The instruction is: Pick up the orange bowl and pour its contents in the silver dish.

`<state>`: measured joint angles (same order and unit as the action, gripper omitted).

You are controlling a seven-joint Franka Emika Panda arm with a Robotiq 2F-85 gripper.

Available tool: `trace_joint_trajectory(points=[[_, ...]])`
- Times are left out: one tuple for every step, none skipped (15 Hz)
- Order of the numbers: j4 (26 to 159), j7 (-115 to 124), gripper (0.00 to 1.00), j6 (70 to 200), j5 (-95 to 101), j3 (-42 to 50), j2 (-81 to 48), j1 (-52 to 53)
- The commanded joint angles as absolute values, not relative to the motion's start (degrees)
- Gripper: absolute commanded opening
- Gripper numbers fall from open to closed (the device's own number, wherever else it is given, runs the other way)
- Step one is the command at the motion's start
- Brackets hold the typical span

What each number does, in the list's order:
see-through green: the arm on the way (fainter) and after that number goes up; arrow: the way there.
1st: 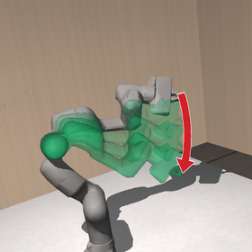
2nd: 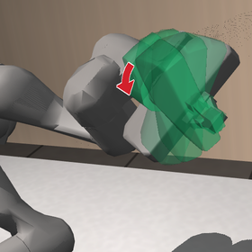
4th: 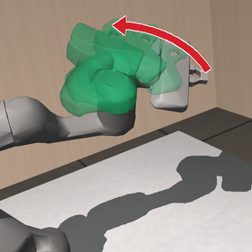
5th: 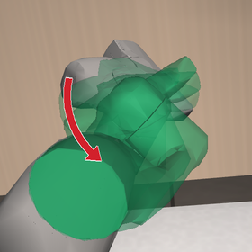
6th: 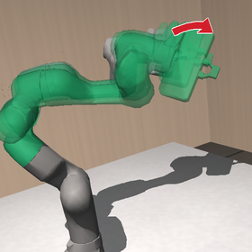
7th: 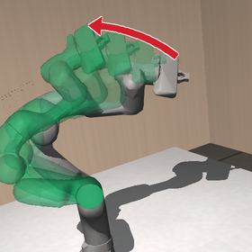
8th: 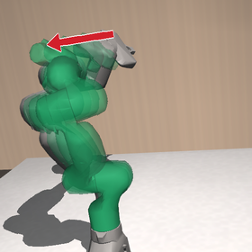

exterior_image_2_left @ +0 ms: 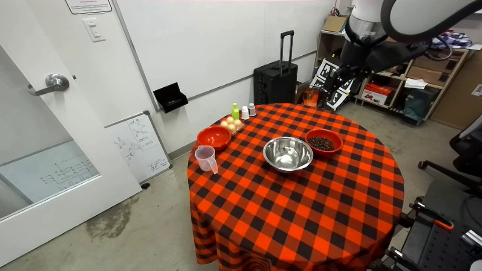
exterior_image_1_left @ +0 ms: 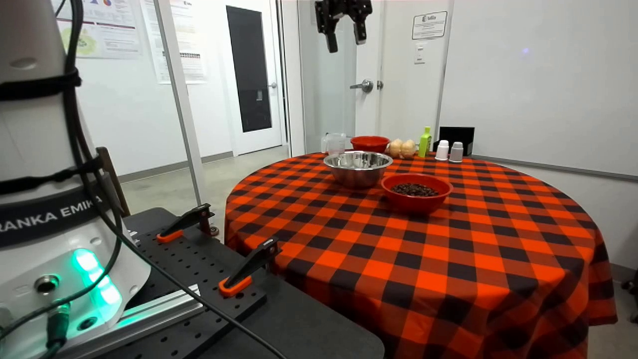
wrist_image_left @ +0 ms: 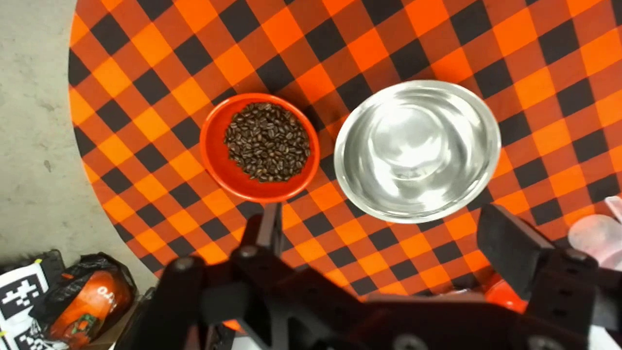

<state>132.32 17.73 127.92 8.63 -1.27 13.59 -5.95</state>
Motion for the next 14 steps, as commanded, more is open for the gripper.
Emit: trace_joint_trajectory(points=[[130.2,14.5,1.00,131.0,7.3,3.2,7.7,-7.8],[130.5,14.1,1.00,131.8,7.5,4.4,6.9,-8.6],[130.7,13.9,1.00,132.6,7.8,5.4,6.1,-9.2],[130.8,13.9,1.00,133.3,7.7,6.3,5.2,-9.7],[131.7,14.7,1.00,134.2,7.7,7.0,5.0,-10.1],[131.7,15.8,1.00,135.4,8.0,7.6,3.8,-10.6],[131.7,16.2,1.00,136.5,7.8,8.1,2.5,-10.9],[131.7,16.7,1.00,137.7,7.4,8.6,1.0,-11.1],[131.5,16.7,1.00,138.9,6.8,9.1,-0.6,-11.2],[131.4,16.5,1.00,140.3,5.7,9.5,-2.4,-11.3],[131.3,16.3,1.00,141.8,4.4,9.8,-4.2,-11.3],[131.1,16.2,1.00,143.2,3.6,10.0,-6.3,-11.3],[130.9,16.0,1.00,144.3,3.1,10.2,-8.0,-11.2],[130.6,15.5,1.00,145.5,3.2,10.4,-10.0,-11.1]])
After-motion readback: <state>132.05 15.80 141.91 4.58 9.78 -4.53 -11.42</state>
